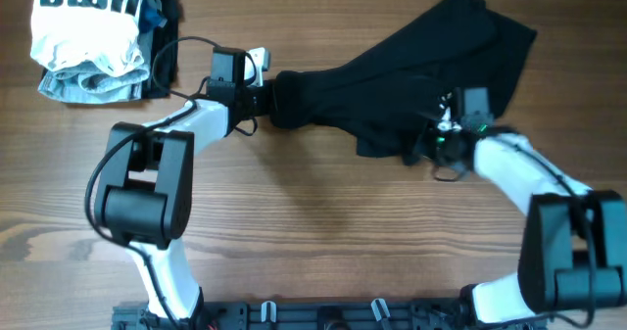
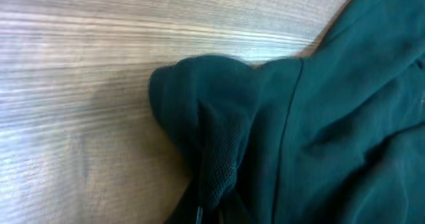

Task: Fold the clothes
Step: 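Grasp the black shirt with both grippers and lift it, then swing the lifted shirt and lay it flat at table center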

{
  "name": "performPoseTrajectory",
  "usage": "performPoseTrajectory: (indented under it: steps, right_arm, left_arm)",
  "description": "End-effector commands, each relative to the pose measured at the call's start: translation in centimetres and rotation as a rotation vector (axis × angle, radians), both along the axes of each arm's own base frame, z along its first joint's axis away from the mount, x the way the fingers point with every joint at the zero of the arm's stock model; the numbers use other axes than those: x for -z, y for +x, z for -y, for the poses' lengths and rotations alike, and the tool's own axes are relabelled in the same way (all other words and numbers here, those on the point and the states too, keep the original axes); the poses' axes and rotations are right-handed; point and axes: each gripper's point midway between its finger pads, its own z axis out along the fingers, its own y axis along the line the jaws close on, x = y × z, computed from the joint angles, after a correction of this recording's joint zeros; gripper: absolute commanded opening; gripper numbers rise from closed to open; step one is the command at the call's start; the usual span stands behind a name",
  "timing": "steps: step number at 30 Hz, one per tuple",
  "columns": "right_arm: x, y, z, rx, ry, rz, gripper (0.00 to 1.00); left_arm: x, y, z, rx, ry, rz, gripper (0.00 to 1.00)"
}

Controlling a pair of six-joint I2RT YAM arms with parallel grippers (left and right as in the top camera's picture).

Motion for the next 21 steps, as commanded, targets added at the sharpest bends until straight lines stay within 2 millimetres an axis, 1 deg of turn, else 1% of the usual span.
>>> performPoseTrajectory:
  steps: [1, 2, 3, 4, 5, 6, 7, 8, 9, 10, 11, 12, 13, 14, 15, 17, 18, 20, 21]
  right_arm:
    - [-13.7, 4.3, 4.5, -0.074, -0.094, 0.193, 0.04]
    - [-18.2, 4.4, 5.6, -0.095, -0.118, 0.222, 0.04]
    - [-22.2, 4.4, 6.3, -0.110, -0.143, 0.264, 0.04]
    - [-29.0, 4.5, 7.0, -0.111, -0.183, 0.377, 0.04]
    - [-33.3, 4.4, 7.4, -0.106, -0.212, 0.473, 0.04]
    - [-36.8, 4.2, 7.8, -0.091, -0.236, 0.553, 0.04]
    - [-39.7, 3.8, 8.3, -0.072, -0.262, 0.625, 0.04]
    - [-42.4, 3.1, 9.5, -0.033, -0.300, 0.690, 0.04]
    - [-44.8, 2.1, 10.8, 0.011, -0.327, 0.744, 0.04]
    - [-46.8, 0.9, 11.7, 0.036, -0.328, 0.793, 0.04]
    - [-48.4, -0.2, 11.6, 0.014, -0.321, 0.846, 0.04]
    - [-49.5, -0.9, 11.3, -0.012, -0.314, 0.887, 0.04]
    - [-50.4, -1.5, 10.8, -0.046, -0.313, 0.922, 0.04]
    - [-50.9, -2.0, 10.4, -0.070, -0.322, 0.943, 0.04]
    - [-50.8, -2.1, 10.3, -0.085, -0.334, 0.940, 0.04]
    - [-50.0, -1.7, 10.3, -0.112, -0.331, 0.915, 0.04]
    - [-49.3, -0.9, 10.6, -0.113, -0.322, 0.894, 0.04]
    - [-47.6, 1.6, 10.9, -0.153, -0.292, 0.858, 0.04]
    - [-46.6, 3.5, 11.2, -0.163, -0.276, 0.841, 0.04]
  left_arm:
    - [-14.5, 1.9, -1.5, -0.043, -0.063, 0.250, 0.04]
    - [-18.6, 1.8, -2.1, -0.060, -0.065, 0.328, 0.04]
    - [-23.1, 1.4, -2.8, -0.081, -0.066, 0.426, 0.04]
    - [-30.0, 0.0, -3.8, -0.116, -0.071, 0.586, 0.04]
    - [-33.7, -1.2, -4.3, -0.136, -0.075, 0.674, 0.04]
    - [-37.1, -2.8, -4.6, -0.141, -0.089, 0.754, 0.04]
    - [-39.6, -4.1, -4.7, -0.142, -0.102, 0.819, 0.04]
    - [-41.8, -5.5, -5.0, -0.148, -0.113, 0.882, 0.04]
    - [-44.3, -7.3, -5.3, -0.150, -0.127, 0.954, 0.04]
    - [-46.2, -8.8, -5.5, -0.151, -0.139, 1.010, 0.04]
    - [-48.2, -10.5, -5.9, -0.164, -0.148, 1.073, 0.04]
    - [-49.9, -11.9, -6.3, -0.179, -0.154, 1.127, 0.04]
    - [-51.0, -13.0, -6.6, -0.191, -0.159, 1.165, 0.04]
    - [-52.5, -14.3, -7.4, -0.227, -0.159, 1.215, 0.04]
    - [-53.0, -14.8, -8.1, -0.265, -0.152, 1.233, 0.04]
    - [-53.2, -14.6, -9.3, -0.339, -0.130, 1.234, 0.04]
    - [-52.7, -13.9, -9.5, -0.356, -0.119, 1.219, 0.04]
    - [-51.2, -11.4, -9.4, -0.367, -0.100, 1.173, 0.04]
    - [-50.0, -9.5, -9.3, -0.373, -0.089, 1.145, 0.04]
